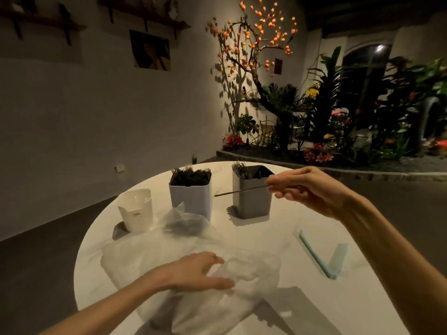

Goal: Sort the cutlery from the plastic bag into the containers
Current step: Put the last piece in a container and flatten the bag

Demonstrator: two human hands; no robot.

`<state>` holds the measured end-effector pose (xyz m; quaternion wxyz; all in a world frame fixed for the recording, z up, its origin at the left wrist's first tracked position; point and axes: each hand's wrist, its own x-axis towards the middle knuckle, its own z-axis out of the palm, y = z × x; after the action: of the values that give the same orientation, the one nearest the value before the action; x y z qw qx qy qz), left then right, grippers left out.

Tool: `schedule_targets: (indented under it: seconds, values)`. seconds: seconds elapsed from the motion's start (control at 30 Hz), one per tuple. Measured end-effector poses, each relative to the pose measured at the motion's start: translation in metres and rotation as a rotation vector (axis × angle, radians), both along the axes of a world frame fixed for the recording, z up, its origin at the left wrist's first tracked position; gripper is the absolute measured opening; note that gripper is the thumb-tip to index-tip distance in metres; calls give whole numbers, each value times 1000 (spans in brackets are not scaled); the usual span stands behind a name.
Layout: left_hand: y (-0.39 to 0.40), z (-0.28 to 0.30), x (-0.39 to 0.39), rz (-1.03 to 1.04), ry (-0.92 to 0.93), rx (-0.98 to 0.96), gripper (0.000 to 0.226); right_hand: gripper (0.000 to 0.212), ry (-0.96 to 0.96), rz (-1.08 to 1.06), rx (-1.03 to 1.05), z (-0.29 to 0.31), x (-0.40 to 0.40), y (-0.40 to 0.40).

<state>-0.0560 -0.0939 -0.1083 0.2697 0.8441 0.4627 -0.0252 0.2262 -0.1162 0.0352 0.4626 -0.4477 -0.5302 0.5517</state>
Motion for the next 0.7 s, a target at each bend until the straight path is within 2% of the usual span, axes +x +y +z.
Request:
schedule_targets:
  seconds: [0.07, 0.13, 0.27, 0.37, 0.47, 0.53, 0.7]
  values:
    - [17, 19, 8, 75, -188, 8, 72, 36, 44, -17, 37, 2, 0, 9]
    - [35, 36, 18, 80, -269, 98, 57, 31, -77, -111, 157, 2, -2, 22]
    - [69, 71, 38, 51, -337, 212, 33, 25, -304, -395, 476, 10, -5, 61]
    - [86, 89, 48, 31, -361, 243, 30, 20, -407, -535, 663, 28, -10, 88]
    - [110, 99, 55, 10, -380, 289, 30, 10, -506, -561, 813, 48, -11, 127]
    - [123, 102, 58, -6, -375, 294, 29, 14, -613, -568, 850, 51, -10, 154]
    - [142, 88, 60, -27, -359, 256, 29, 20, -799, -540, 762, 15, -16, 207]
